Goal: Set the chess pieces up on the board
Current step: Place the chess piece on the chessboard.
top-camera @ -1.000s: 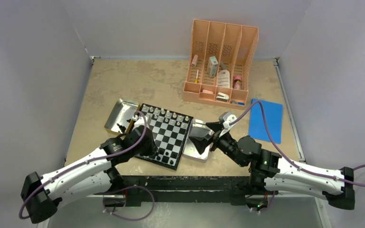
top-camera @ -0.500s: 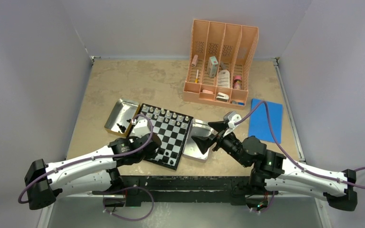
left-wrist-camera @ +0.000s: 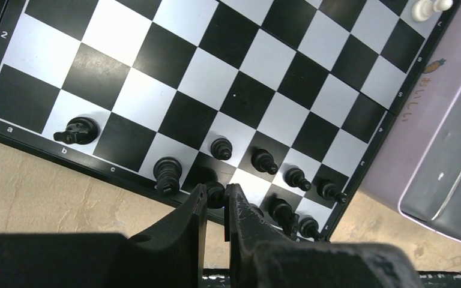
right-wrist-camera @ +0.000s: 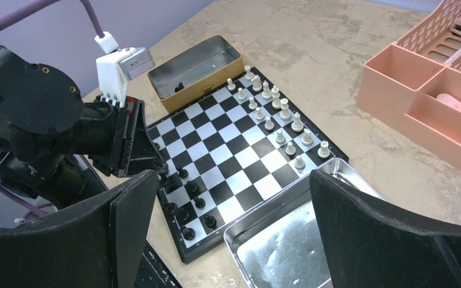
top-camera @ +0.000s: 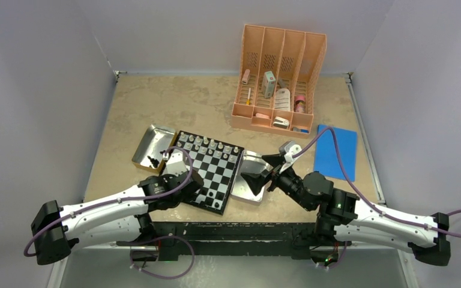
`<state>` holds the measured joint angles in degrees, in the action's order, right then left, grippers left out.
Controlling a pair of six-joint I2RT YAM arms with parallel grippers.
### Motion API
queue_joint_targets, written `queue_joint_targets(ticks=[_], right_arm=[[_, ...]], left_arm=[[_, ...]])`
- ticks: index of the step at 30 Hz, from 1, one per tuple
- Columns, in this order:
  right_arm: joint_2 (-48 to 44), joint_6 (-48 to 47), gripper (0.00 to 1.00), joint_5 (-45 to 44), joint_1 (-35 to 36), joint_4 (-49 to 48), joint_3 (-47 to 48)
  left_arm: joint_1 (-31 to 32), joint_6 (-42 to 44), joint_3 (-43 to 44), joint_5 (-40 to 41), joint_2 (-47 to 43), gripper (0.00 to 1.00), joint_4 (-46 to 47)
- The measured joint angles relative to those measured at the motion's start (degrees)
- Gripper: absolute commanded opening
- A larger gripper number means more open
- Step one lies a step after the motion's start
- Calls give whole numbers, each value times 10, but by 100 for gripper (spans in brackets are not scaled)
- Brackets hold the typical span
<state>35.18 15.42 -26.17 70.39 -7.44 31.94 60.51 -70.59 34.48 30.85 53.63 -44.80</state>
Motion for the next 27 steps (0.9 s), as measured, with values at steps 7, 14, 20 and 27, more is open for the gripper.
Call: queue_joint_targets(ticks=[7, 14, 20, 27], right_arm=[[-7, 0, 99, 0, 0, 3, 1], [-7, 0, 99, 0, 0, 3, 3], [-7, 0, 99, 0, 0, 3, 3], [-7, 0, 99, 0, 0, 3, 3]], left_arm=[[0, -2, -35, 26, -16, 0, 33], [0, -1, -45, 30, -20, 0, 54], [0, -1, -45, 28, -5, 0, 62], [0, -2, -43, 28, 0, 0, 64]])
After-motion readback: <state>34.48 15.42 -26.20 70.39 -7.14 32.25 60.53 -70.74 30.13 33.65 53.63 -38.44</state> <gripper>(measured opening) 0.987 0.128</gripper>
